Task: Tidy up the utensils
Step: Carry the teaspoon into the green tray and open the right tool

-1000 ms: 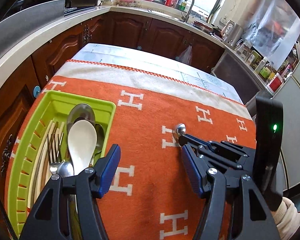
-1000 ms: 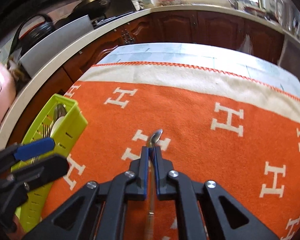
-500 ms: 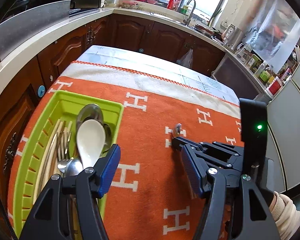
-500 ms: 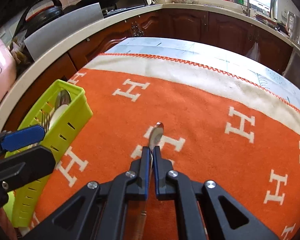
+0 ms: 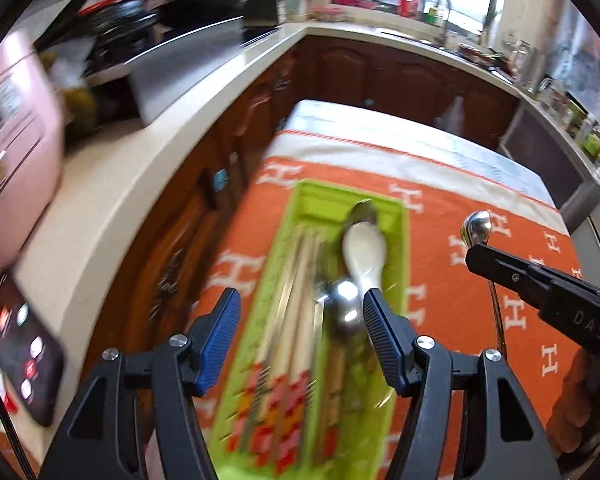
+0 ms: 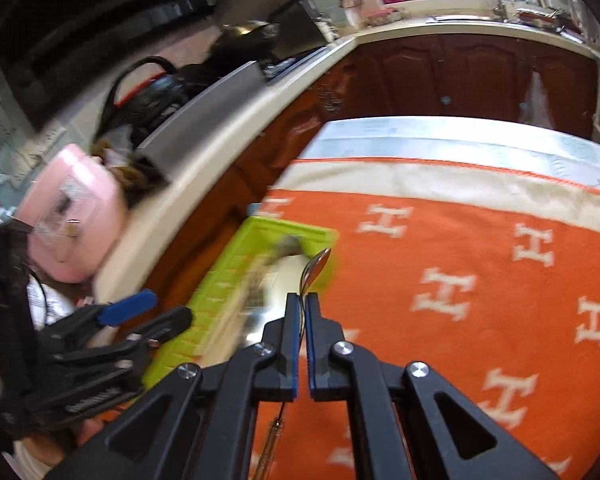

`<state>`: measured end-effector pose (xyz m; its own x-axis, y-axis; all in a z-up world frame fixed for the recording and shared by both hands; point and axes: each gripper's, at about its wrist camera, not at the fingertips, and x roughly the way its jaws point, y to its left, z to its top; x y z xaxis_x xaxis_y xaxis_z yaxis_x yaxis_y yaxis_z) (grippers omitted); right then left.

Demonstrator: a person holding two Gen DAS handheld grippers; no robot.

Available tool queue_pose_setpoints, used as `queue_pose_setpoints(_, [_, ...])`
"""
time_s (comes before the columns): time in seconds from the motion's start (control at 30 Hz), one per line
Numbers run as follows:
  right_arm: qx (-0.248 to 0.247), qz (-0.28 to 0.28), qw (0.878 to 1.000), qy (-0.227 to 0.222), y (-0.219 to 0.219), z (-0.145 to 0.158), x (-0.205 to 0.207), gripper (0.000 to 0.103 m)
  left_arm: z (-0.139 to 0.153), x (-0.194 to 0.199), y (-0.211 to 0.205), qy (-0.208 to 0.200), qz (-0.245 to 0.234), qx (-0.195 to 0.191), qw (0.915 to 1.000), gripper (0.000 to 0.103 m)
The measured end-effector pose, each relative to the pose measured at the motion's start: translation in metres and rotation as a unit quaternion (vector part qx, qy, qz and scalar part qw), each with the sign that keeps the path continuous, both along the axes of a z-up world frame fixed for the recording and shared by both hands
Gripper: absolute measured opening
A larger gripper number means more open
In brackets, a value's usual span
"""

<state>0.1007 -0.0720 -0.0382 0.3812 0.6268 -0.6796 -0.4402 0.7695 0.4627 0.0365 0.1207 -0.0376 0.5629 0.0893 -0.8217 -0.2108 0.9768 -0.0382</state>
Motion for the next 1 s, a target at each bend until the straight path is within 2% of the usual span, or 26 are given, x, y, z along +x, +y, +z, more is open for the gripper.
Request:
queue_pose_setpoints(0.2, [0.004,-0.002,0.999,0.037,0.051,-0.015,-0.007,0.002,-0.012,-0.03,0.027,0.02,0.017,-0.01,0.9996,0.065])
queue_pose_setpoints(0.43, [-0.029,-0.005,0.996,0.088,0.075,-0.044,-0.018,0.002,-0.022,-0.044,0.035,0.022,0.012,-0.018,0.9995,0.066])
queue_pose_setpoints(0.57, [-0.047,0.016,0.993,0.108,0.087,-0.053,-0.028,0.004,-0.024,-0.045,0.043,0.019,0.017,-0.028,0.9993,0.066])
queue_pose_setpoints(0.7, [-0.06,0.025,0.989,0.131,0.09,-0.059,-0.034,0.006,-0.024,-0.045,0.047,0.015,0.017,-0.035,0.9991,0.067])
queue_pose_setpoints(0.87, [-0.057,0.023,0.99,0.128,0.078,-0.05,-0.036,0.006,-0.016,-0.048,0.038,0.004,-0.002,-0.043,0.999,0.067])
queue_pose_setpoints(1.0, [-0.057,0.015,0.992,0.11,0.055,-0.035,-0.043,0.006,-0.006,-0.049,0.021,-0.012,-0.031,-0.052,0.9981,0.08])
